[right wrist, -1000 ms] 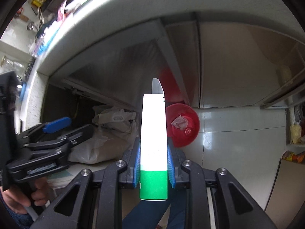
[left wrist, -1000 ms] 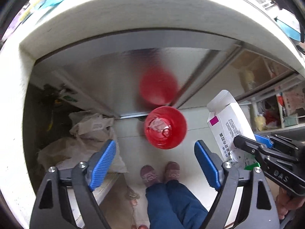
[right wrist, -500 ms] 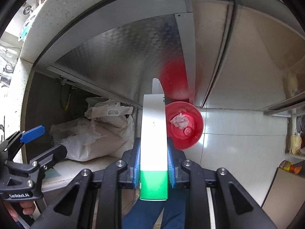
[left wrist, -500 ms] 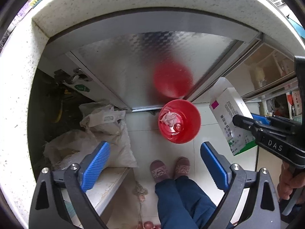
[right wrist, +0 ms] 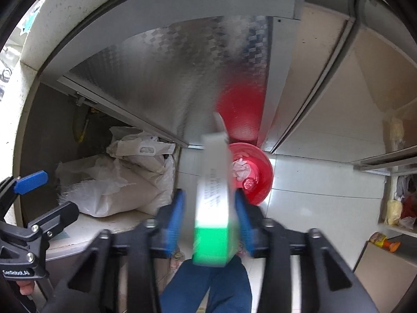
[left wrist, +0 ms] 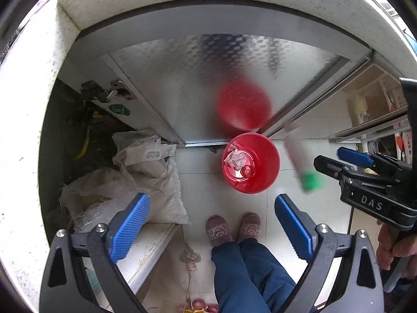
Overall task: Collect trash
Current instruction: 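Open the right gripper over the red bin to drop the medicine box, then raise both tools back up to the counter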
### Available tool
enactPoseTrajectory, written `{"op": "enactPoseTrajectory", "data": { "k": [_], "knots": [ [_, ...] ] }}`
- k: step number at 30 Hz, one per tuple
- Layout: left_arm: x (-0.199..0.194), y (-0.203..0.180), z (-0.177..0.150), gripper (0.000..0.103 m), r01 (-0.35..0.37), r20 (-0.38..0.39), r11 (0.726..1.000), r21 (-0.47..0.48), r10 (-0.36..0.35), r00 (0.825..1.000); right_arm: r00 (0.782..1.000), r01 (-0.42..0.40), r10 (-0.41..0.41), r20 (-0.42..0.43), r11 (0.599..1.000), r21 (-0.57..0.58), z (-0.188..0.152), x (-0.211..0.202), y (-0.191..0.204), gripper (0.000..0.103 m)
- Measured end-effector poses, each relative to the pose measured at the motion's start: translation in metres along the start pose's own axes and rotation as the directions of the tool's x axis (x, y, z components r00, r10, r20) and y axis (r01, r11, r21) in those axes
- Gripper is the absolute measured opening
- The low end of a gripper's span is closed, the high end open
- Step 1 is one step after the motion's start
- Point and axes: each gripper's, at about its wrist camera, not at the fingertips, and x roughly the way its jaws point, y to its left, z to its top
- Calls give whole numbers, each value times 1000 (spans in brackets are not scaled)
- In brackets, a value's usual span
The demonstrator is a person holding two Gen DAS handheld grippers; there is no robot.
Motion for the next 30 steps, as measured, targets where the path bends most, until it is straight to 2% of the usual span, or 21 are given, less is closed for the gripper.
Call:
{"op": "enactPoseTrajectory", "data": {
  "k": [2, 5, 7, 9, 12, 19, 26, 30],
  "knots": [
    [-2, 1, -1, 96, -3, 1, 1000, -5, 3, 1000, 1000, 19, -19, 12, 1000, -1, 0, 0, 0, 67],
    [-9, 2, -3, 96, 1, 12, 1000, -4, -1, 1000, 999, 33, -33, 12, 999, 1, 0, 0, 5, 75],
    [-19, 2, -4, 103, 3, 27, 1000, 0, -3, 1000, 1000, 22, -22, 6, 1000, 6, -1, -5, 5, 79],
    [-32, 2, -5, 103, 15, 49, 1000, 2, -15, 999, 999, 29, -29, 20, 1000, 3, -3, -18, 7, 87],
    [-58, 2, -5, 103, 41, 81, 999, -3, -41, 996, 998, 32, -32, 46, 999, -11, -6, -44, 10, 93],
    [-127, -3, -8, 103, 50, 170, 999, 18, -52, 984, 993, 14, -10, 120, 1000, -26, -12, -120, 25, 102],
    [-184, -3, -3, 103, 33, 243, 999, 16, -36, 969, 976, 10, -3, 216, 999, -33, -6, -186, 35, 102],
    [-215, -2, 6, 103, 20, 309, 1000, 18, -25, 951, 967, 10, 8, 255, 998, -70, 3, -211, 44, 102]
  ]
}}
